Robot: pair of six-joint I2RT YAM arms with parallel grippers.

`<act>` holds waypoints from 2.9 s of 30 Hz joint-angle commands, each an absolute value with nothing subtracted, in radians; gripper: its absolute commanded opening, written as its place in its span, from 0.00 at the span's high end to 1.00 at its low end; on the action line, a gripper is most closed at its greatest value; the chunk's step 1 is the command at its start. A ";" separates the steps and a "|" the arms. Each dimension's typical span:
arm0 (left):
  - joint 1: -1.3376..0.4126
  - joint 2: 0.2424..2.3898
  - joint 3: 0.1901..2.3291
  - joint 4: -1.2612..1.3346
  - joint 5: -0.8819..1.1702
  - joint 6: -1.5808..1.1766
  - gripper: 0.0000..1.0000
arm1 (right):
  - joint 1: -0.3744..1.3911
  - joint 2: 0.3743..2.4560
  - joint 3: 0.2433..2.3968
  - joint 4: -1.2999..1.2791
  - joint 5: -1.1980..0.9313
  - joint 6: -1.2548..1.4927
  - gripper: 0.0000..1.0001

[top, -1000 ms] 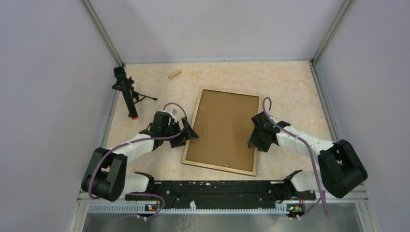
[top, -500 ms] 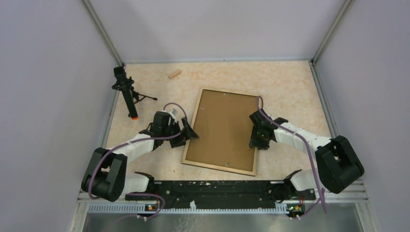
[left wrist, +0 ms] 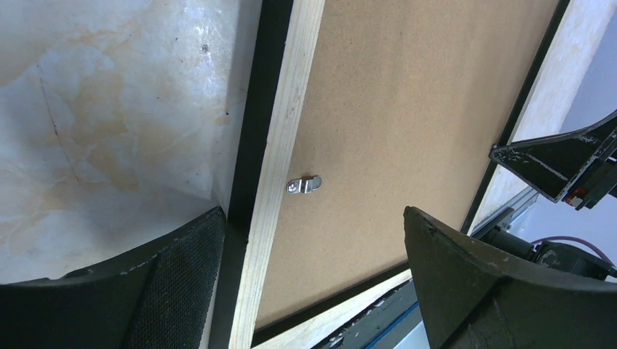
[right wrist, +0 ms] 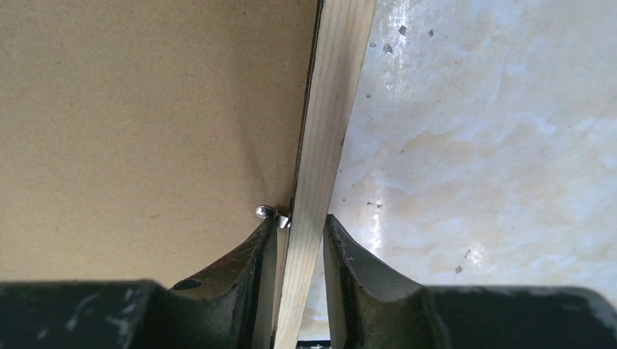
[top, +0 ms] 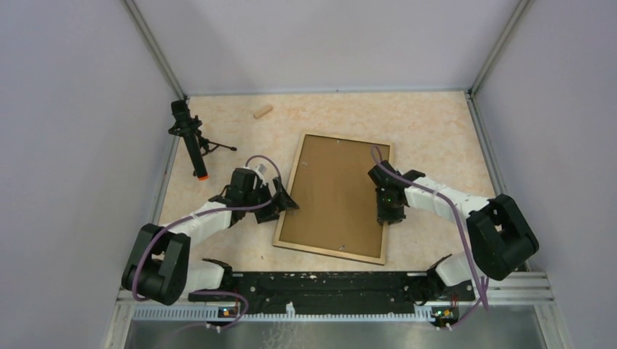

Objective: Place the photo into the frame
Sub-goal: Install the photo frame at the center of the board, then adjust the photo frame at the center of the board.

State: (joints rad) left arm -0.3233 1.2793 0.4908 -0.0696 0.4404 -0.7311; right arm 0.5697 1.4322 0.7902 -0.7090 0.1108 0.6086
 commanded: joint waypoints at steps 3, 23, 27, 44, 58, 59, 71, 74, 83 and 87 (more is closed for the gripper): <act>-0.328 1.263 0.467 -0.151 0.396 -0.704 0.04 | 0.657 1.487 0.837 -0.840 0.284 0.633 1.00; -0.379 1.281 0.421 -0.098 0.502 -0.734 0.02 | 0.534 1.519 0.890 -0.286 -0.078 0.517 0.13; -0.468 1.243 0.399 -0.082 0.468 -0.788 0.02 | 0.534 1.692 1.106 -0.336 -0.056 0.423 0.11; -0.739 1.319 0.448 0.274 0.686 -0.832 0.02 | 0.529 1.829 1.486 -0.628 0.131 0.357 0.01; -0.694 1.208 0.716 -0.083 0.500 -0.480 0.02 | 0.543 1.385 0.952 -0.670 0.175 0.868 0.03; -0.682 1.204 0.736 -0.100 0.482 -0.474 0.01 | 0.548 1.367 0.918 -0.642 0.175 0.901 0.04; -0.626 1.171 0.744 -0.130 0.461 -0.501 0.02 | 0.567 1.466 0.821 -0.481 0.186 0.918 0.22; -0.617 1.153 0.726 -0.134 0.459 -0.506 0.02 | 0.572 1.498 0.825 -0.496 0.207 0.912 0.25; -0.606 1.137 0.722 -0.133 0.465 -0.506 0.02 | 0.575 1.543 0.823 -0.518 0.274 0.848 0.43; -0.601 1.129 0.721 -0.143 0.470 -0.506 0.01 | 0.535 1.534 0.801 -0.487 0.241 0.731 0.64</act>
State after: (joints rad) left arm -0.6090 1.1622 0.7238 -0.1471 0.4660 -0.5064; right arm 0.5652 1.5101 0.8192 -0.5045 0.2058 0.8711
